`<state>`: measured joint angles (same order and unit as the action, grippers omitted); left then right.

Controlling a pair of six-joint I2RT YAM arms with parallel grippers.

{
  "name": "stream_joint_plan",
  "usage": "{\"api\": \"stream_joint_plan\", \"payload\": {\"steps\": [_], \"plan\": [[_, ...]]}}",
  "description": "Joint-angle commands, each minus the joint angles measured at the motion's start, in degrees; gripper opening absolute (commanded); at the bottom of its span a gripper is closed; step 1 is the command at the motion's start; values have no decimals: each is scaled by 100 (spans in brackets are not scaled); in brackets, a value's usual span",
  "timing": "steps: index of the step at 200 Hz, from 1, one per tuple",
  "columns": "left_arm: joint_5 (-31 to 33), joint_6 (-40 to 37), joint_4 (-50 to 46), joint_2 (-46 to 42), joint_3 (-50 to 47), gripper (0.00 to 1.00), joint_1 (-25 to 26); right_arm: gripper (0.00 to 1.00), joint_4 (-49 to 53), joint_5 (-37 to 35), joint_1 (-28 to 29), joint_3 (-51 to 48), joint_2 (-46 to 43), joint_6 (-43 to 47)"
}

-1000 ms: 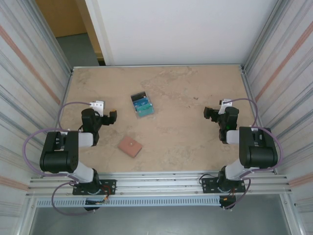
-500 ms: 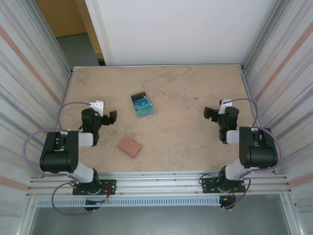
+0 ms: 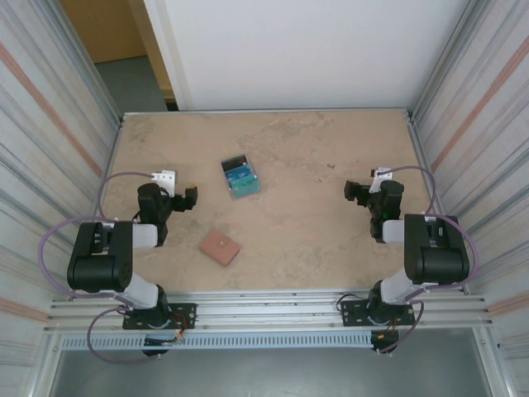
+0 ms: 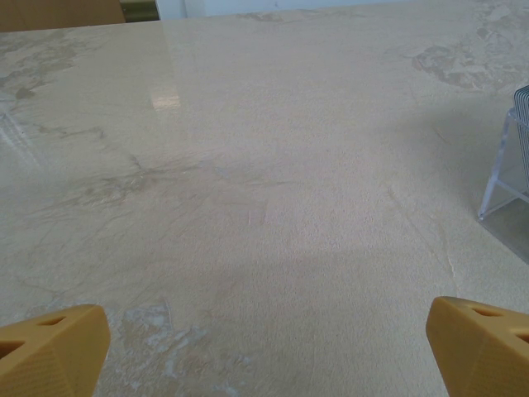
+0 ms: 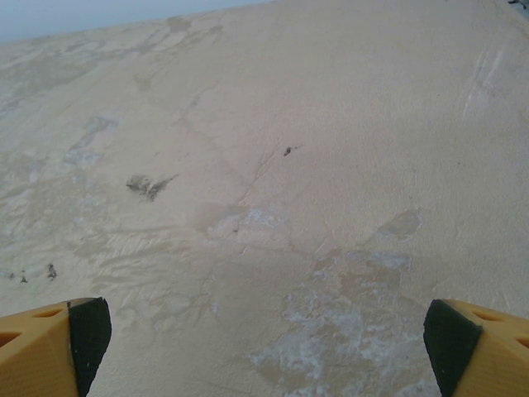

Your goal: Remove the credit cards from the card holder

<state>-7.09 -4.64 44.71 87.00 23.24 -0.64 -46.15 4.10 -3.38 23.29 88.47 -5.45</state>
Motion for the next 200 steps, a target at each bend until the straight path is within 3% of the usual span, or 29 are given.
{"api": "stream_joint_plan", "payload": {"steps": [1, 47, 80, 111, 130, 143, 162, 200], "plan": [[-77, 25, 49, -35, 40, 99, 3, 99, 1, -87, -8, -8, -14, 58], [64, 77, -633, -430, 262, 99, 4, 99, 523, -333, -8, 212, -186, -35], [594, 371, -1435, -1153, 346, 99, 5, 99, 918, -488, 16, 364, -350, -60], [817, 1171, -2468, -1921, 465, 99, 3, 99, 1596, -671, 71, 567, -680, -110], [1532, 1983, -3650, -2425, 697, 99, 187, 99, 2143, -735, 132, 833, -838, -136], [1664, 2510, -4328, -2740, 776, 99, 312, 99, 2420, -815, 205, 982, -903, -140], [2293, 3214, -5194, -3155, 811, 99, 820, 99, 2740, -1012, 366, 1143, -967, -184], [3497, 4530, -6757, -3530, 907, 98, 2355, 99, 3329, -1210, 603, 1436, -1064, -407]]}}
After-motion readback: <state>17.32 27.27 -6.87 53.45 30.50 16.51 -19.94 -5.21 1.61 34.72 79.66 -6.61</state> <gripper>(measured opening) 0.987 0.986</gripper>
